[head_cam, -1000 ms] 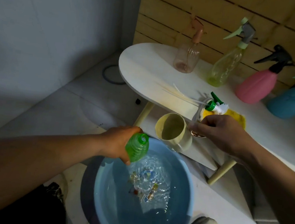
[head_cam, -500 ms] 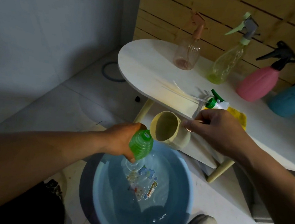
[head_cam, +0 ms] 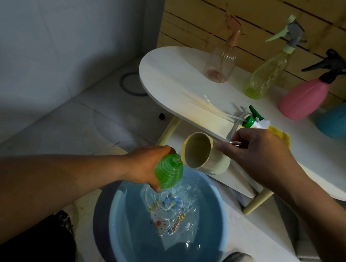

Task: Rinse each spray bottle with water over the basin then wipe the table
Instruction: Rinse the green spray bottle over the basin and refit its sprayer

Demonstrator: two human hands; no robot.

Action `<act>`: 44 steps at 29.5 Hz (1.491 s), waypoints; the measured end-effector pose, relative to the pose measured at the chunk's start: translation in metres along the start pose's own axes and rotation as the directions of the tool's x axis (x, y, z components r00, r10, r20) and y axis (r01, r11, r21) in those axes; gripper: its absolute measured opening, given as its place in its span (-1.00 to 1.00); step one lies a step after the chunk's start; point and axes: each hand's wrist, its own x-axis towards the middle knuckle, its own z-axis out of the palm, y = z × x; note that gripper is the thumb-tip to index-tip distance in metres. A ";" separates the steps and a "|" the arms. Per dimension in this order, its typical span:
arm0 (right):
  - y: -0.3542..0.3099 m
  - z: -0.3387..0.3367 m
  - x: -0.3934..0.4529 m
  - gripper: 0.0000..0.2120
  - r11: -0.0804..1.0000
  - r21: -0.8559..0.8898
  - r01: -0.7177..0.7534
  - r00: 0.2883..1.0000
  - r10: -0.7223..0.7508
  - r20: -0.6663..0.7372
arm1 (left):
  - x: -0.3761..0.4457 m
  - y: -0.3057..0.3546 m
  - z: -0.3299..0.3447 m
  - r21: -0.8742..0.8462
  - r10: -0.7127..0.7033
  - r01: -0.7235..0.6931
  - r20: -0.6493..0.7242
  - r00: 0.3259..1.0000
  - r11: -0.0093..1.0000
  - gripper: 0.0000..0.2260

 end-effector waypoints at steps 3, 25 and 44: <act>-0.002 -0.002 -0.001 -0.58 1.000 -0.010 0.008 1.000 -0.008 -0.014 | 0.000 0.001 0.000 0.012 0.006 -0.006 -0.003 1.000 1.000 -0.12; -0.008 -0.004 -0.006 -0.58 0.988 -0.144 0.061 0.994 -0.073 -0.081 | -0.001 0.005 -0.001 0.041 -0.009 0.008 0.032 0.999 0.999 -0.10; -0.013 -0.002 -0.013 -0.68 0.957 -0.246 0.153 0.967 -0.197 -0.161 | 0.002 0.004 0.002 0.055 0.000 -0.001 0.028 1.000 0.998 -0.09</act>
